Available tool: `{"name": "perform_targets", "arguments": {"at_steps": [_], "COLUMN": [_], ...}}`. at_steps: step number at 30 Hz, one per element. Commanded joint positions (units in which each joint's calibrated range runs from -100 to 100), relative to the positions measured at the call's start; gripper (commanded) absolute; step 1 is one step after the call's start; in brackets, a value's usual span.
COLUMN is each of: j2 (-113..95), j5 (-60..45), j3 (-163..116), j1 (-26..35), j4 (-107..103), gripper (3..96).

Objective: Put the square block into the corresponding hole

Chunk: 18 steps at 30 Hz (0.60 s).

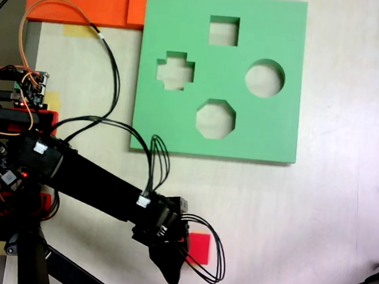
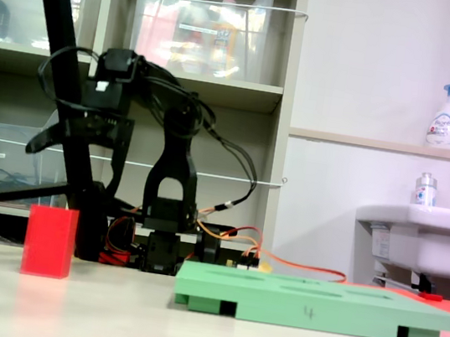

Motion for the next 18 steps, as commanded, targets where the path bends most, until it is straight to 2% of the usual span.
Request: {"name": "perform_targets", "arguments": {"at_steps": [1, 18], "j2": [2.5, 14.5], "j5": [-0.4, -0.4], "j3": [4.6, 4.8], "j1": [0.1, 0.6], "j4": [-1.8, 2.6], "gripper": [82.4, 82.3]}}
